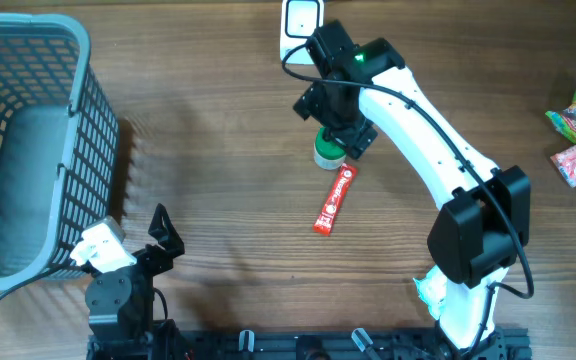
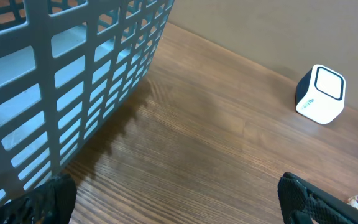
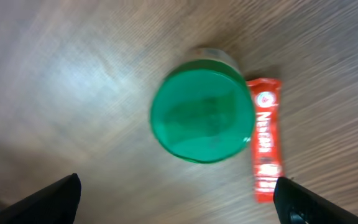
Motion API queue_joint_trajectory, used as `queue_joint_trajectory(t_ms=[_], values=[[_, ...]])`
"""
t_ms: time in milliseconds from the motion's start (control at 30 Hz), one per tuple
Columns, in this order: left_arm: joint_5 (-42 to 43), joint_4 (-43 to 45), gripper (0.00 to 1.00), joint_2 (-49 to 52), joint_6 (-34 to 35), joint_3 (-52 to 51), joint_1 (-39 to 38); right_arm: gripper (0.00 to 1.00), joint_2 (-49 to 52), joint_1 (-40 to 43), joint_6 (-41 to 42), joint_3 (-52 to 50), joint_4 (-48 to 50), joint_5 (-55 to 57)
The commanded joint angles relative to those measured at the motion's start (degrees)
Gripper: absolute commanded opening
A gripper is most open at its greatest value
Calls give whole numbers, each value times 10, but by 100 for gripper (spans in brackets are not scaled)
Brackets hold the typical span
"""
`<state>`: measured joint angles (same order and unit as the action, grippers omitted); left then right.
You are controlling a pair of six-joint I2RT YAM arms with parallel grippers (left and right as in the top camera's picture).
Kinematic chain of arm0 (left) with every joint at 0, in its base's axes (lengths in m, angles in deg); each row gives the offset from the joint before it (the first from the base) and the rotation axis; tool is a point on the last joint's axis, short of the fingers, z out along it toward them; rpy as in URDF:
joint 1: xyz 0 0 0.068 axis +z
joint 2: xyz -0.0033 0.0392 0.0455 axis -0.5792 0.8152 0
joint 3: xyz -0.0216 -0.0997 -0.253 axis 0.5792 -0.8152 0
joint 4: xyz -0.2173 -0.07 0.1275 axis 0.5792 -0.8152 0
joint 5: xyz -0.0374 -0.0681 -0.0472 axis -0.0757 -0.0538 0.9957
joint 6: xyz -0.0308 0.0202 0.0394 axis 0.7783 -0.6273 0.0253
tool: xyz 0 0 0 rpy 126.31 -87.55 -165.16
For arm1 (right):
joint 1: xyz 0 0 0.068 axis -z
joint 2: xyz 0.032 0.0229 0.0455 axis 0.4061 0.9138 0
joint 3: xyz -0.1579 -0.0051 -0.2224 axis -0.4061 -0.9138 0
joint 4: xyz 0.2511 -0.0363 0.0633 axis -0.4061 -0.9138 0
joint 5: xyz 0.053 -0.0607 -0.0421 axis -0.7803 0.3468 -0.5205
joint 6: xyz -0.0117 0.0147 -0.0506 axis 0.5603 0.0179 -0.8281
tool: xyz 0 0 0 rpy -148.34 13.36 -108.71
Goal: Scan the item barcode
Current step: 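Lift the jar and move it toward the scanner, right gripper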
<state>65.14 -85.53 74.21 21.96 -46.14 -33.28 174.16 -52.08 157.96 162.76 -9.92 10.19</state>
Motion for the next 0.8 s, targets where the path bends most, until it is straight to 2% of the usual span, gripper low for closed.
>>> queue_joint_trajectory(t_ms=[0, 333, 433, 467, 533, 667, 733, 767], values=[[5, 2, 100, -5, 3, -2, 3, 100, 20, 0, 123, -8, 5, -9], [5, 2, 100, -5, 3, -2, 3, 99, 101, 6, 135, -9, -10, -18], [5, 2, 100, -5, 3, -2, 3, 72, 110, 16, 109, -9, -34, 28], [5, 2, 100, -5, 3, -2, 3, 68, 110, 16, 87, -9, -34, 43], [5, 2, 100, -5, 3, -2, 3, 67, 110, 16, 40, -9, -34, 50], [5, 2, 100, -5, 3, -2, 3, 66, 108, 16, -139, -5, -33, 38], [5, 2, 100, -5, 3, -2, 3, 67, 108, 16, -338, 7, -30, 32], [5, 2, 100, -5, 3, -2, 3, 70, 108, 16, -466, 11, -31, 26]])
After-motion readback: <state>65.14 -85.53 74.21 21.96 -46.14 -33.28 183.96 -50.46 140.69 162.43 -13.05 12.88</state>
